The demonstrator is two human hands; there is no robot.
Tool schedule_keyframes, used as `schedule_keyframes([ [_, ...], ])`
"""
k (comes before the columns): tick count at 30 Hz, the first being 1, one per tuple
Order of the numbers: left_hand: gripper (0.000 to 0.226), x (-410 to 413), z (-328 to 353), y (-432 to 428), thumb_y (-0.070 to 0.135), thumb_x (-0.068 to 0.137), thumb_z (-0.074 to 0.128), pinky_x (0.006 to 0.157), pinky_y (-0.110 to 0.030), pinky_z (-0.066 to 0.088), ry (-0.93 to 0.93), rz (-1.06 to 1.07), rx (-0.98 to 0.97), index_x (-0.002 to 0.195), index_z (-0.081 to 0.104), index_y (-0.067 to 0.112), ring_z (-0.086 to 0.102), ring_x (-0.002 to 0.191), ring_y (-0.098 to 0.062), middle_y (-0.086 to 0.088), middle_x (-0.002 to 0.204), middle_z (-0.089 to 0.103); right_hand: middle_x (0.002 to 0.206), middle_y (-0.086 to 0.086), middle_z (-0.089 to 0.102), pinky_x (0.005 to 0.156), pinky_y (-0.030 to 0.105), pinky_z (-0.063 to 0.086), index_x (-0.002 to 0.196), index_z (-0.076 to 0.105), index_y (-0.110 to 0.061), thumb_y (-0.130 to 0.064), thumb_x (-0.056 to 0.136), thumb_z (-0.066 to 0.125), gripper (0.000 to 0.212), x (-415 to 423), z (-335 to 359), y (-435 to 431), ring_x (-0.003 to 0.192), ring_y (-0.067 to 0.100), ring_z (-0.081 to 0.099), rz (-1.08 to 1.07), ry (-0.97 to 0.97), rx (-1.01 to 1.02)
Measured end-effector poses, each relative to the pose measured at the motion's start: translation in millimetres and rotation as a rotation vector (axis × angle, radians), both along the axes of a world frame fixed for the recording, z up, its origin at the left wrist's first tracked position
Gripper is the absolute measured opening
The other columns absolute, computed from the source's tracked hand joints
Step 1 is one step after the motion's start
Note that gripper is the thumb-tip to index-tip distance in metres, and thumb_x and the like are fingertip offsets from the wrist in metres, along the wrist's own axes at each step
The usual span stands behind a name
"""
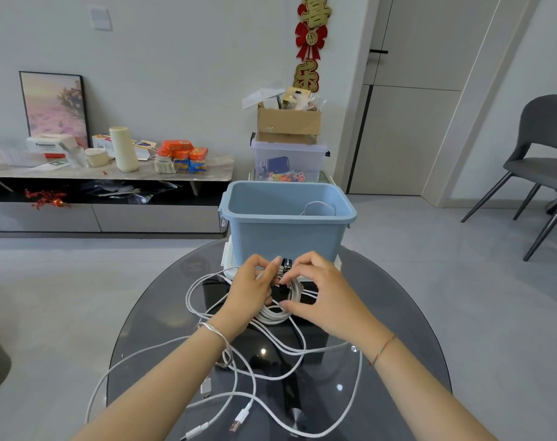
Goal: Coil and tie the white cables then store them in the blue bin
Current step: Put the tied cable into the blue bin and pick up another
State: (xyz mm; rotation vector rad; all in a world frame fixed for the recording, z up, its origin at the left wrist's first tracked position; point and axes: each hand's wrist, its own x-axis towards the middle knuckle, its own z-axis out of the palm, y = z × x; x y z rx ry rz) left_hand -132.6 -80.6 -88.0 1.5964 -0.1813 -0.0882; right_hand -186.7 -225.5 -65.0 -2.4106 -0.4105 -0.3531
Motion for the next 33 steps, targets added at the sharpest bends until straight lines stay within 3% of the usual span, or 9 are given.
schedule_keyframes([
  [5,0.027,-3.3,0.1,-1.7,0.029,0.095,0.055,0.037,-0.019,0.031,-0.014,-0.012,0.013,0.083,0.044,0.007,0.033,0.038,-0.009,-0.007,0.061,0.055,0.094,-0.012,0.055,0.082,0.017,0.039,0.086,0.071,-0.023,-0.022,0.081,0.073,0.006,3.5,-2.6,-0.2,0.091,0.005,0.051,-0.084,-0.116,-0.005],
  [9,0.027,-8.7,4.1,-1.3,0.028,0.095,0.054,0.036,-0.019,0.026,-0.132,-0.062,0.083,0.079,0.042,0.009,0.028,0.036,-0.010,-0.006,0.050,0.039,0.090,-0.010,0.064,0.081,0.007,0.039,0.080,0.072,-0.022,-0.016,0.080,0.073,0.006,4.6,-1.8,-3.5,0.091,0.001,0.058,-0.091,-0.111,0.267],
  [14,0.026,-17.8,7.2,-3.2,0.024,0.096,0.052,0.037,-0.017,0.027,-0.189,-0.170,0.090,0.077,0.040,0.012,0.028,0.037,-0.007,0.008,0.042,0.036,0.086,-0.004,0.072,0.073,0.018,0.052,0.079,0.073,-0.016,-0.013,0.082,0.071,0.005,6.6,1.5,-7.9,0.079,0.008,0.067,-0.172,0.016,0.553],
  [17,0.027,-21.1,10.2,-4.9,0.024,0.096,0.053,0.037,-0.018,0.026,-0.176,-0.169,0.034,0.076,0.040,0.010,0.026,0.037,-0.007,0.009,0.042,0.034,0.083,-0.003,0.073,0.068,0.018,0.053,0.080,0.073,-0.015,-0.013,0.085,0.068,0.007,5.5,3.1,-7.2,0.077,0.010,0.067,-0.139,0.029,0.538],
  [22,0.030,-12.1,9.0,-1.3,0.028,0.095,0.055,0.037,-0.019,0.026,-0.069,-0.064,0.010,0.077,0.041,0.008,0.025,0.037,-0.010,0.005,0.043,0.032,0.088,-0.007,0.072,0.085,0.021,0.050,0.087,0.073,-0.017,-0.019,0.087,0.065,0.008,2.3,9.9,-9.8,0.090,0.007,0.065,-0.061,0.015,0.486],
  [27,0.028,-7.3,8.7,-0.5,0.029,0.096,0.054,0.036,-0.017,0.029,-0.013,-0.034,0.017,0.081,0.045,0.007,0.030,0.033,-0.005,0.009,0.038,0.036,0.106,-0.017,0.062,0.089,0.003,0.033,0.092,0.068,-0.026,-0.030,0.075,0.078,0.020,-1.9,5.2,-3.1,0.110,-0.005,0.051,0.054,0.027,0.188],
  [30,0.028,-6.8,7.7,-1.6,0.031,0.095,0.054,0.037,-0.018,0.031,-0.011,-0.017,0.024,0.081,0.046,0.008,0.032,0.034,-0.005,0.004,0.043,0.039,0.105,-0.015,0.059,0.085,-0.001,0.030,0.087,0.068,-0.023,-0.028,0.075,0.077,0.016,-1.9,1.8,1.7,0.104,-0.007,0.050,-0.002,-0.065,0.104],
  [33,0.027,-8.8,6.9,-3.0,0.030,0.096,0.054,0.038,-0.018,0.032,-0.009,-0.024,0.022,0.081,0.045,0.009,0.032,0.035,-0.006,0.002,0.045,0.039,0.097,-0.012,0.061,0.083,0.007,0.038,0.084,0.068,-0.018,-0.022,0.081,0.072,0.006,-0.7,-1.4,4.2,0.096,0.002,0.055,-0.033,-0.123,0.136],
])
